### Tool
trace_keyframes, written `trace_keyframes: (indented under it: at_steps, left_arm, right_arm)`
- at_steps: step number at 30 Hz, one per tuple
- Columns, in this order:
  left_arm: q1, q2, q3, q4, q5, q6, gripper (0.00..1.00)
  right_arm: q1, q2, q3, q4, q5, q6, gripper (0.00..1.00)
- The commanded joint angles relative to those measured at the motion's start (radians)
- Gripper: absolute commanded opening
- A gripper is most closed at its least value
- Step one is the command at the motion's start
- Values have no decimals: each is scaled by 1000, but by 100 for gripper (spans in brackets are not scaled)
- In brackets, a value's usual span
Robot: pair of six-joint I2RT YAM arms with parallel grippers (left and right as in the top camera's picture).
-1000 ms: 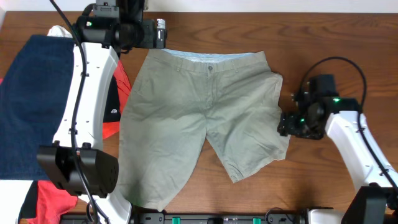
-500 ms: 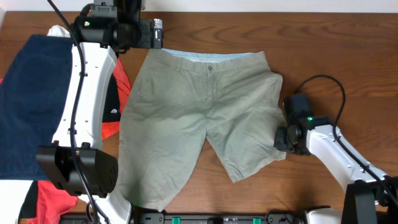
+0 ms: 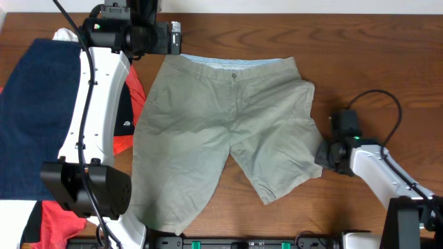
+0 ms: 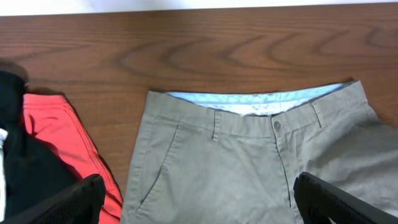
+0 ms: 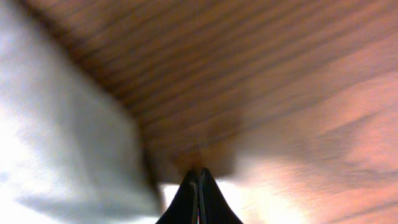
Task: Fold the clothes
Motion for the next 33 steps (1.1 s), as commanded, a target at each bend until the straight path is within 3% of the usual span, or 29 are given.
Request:
trace_keyframes:
  at_steps: [1, 6, 10, 14, 16, 18, 22, 29, 33]
  left_arm:
    - [5, -2, -8, -10, -13, 17, 98]
    - [5, 11, -8, -20, -13, 17, 98]
    - [5, 12, -8, -18, -13, 21, 98]
    - [5, 12, -8, -16, -13, 21, 98]
    - [5, 12, -8, -16, -13, 21, 98]
    - [5, 12, -8, -16, -13, 21, 98]
    - [5, 12, -8, -17, -13, 20, 98]
    - [5, 12, -8, -20, -13, 21, 98]
    - [5, 12, -8, -19, -13, 21, 98]
  right_arm:
    - [-77, 0, -5, -2, -22, -34, 1]
    - [-179, 0, -5, -2, -50, -39, 1]
    - [-205, -1, -2, 59, -240, -154, 2]
    - [-182, -4, 11, 140, -415, -274, 13]
    - [-167, -3, 11, 185, -497, -306, 23]
    - [-143, -2, 11, 210, -514, -306, 33]
    - [-95, 18, 10, 202, -456, -325, 41]
    - [-50, 109, 10, 148, -356, -324, 40]
    - [-47, 122, 10, 125, -243, -234, 20]
